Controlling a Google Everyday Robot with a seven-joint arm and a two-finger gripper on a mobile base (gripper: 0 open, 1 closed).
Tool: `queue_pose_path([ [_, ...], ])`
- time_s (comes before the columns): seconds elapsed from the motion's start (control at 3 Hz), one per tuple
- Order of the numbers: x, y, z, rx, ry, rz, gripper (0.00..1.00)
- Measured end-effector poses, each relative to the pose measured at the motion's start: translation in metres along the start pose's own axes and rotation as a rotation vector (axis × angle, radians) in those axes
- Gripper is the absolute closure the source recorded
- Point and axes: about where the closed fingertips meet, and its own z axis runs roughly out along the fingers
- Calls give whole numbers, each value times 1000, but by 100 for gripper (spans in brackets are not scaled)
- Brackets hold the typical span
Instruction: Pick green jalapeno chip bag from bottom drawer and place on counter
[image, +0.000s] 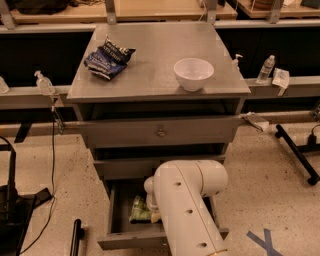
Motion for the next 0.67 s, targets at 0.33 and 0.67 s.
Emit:
queue_pose_path([
  [0.33,-1,0,-5,0,0,0,87],
  [0.67,-1,0,-6,0,0,0,100],
])
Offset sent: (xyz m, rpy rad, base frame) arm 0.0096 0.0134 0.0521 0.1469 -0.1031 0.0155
